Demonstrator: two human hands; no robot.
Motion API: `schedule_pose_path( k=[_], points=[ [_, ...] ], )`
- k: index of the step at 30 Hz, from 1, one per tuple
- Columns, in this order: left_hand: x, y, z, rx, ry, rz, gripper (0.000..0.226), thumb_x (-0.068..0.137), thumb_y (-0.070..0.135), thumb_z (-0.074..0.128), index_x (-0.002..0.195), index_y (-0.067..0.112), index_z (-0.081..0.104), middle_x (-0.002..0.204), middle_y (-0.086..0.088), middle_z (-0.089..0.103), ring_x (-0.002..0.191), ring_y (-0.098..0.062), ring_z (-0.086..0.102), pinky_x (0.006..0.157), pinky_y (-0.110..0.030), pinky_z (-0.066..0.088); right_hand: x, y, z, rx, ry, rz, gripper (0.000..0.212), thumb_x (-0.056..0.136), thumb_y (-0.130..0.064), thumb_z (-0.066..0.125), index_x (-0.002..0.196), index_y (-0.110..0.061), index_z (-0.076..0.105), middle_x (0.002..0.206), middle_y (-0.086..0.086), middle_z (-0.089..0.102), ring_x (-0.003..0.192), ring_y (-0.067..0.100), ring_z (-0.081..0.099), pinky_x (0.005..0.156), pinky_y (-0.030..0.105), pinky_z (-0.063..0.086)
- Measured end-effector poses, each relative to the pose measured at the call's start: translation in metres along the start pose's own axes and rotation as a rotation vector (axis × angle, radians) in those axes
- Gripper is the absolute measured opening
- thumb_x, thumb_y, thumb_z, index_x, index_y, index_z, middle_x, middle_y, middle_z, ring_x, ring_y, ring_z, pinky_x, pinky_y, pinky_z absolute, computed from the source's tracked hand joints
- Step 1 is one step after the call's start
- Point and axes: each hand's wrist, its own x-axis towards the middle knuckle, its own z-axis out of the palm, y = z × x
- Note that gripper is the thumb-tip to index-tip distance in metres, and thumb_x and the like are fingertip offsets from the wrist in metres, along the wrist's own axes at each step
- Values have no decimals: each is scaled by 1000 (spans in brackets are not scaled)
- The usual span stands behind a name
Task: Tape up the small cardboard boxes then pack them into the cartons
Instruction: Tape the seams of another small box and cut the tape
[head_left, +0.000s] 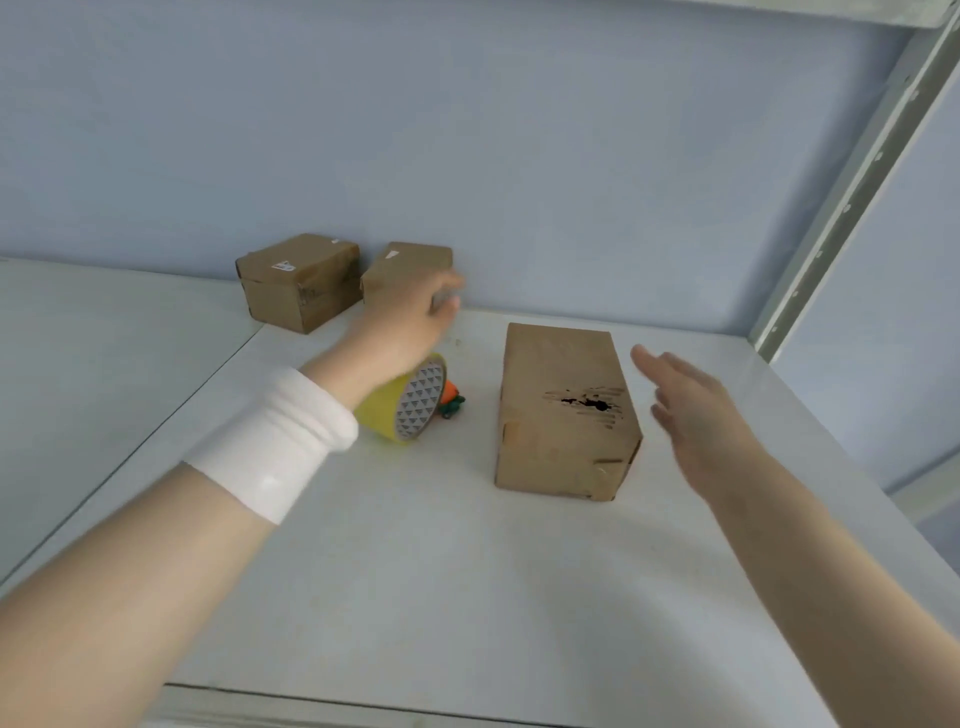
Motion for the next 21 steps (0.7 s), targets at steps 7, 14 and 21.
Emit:
schedule_pose_path(
  k=[7,14,21],
  points=[
    [-14,-53,-19,90,-216,-65,33,94,42,47,100,17,67,110,1,65,105,-18,57,87,-34,45,-19,-37,51,-292,67,-301,9,81,-33,69,73,-32,67,71,-24,65,64,-17,55,57,1,39],
    [-67,-73,-34,-174,58,-51,38,70,49,70,86,23,47,105,6,53,100,-7,51,84,-27,40,-25,-17,146,-589,-163,-343,22,89,-33,60,108,-24,66,95,-14,63,93,3,58,76,13,39],
    [-86,-89,-36,-653,-171,-312,48,78,40,69,117,30,41,126,14,45,121,-4,41,96,-24,33,-32,-13,177,-686,-307,-313,13,87,-30,64,97,-22,64,89,-5,63,90,19,61,91,39,49]
  ],
)
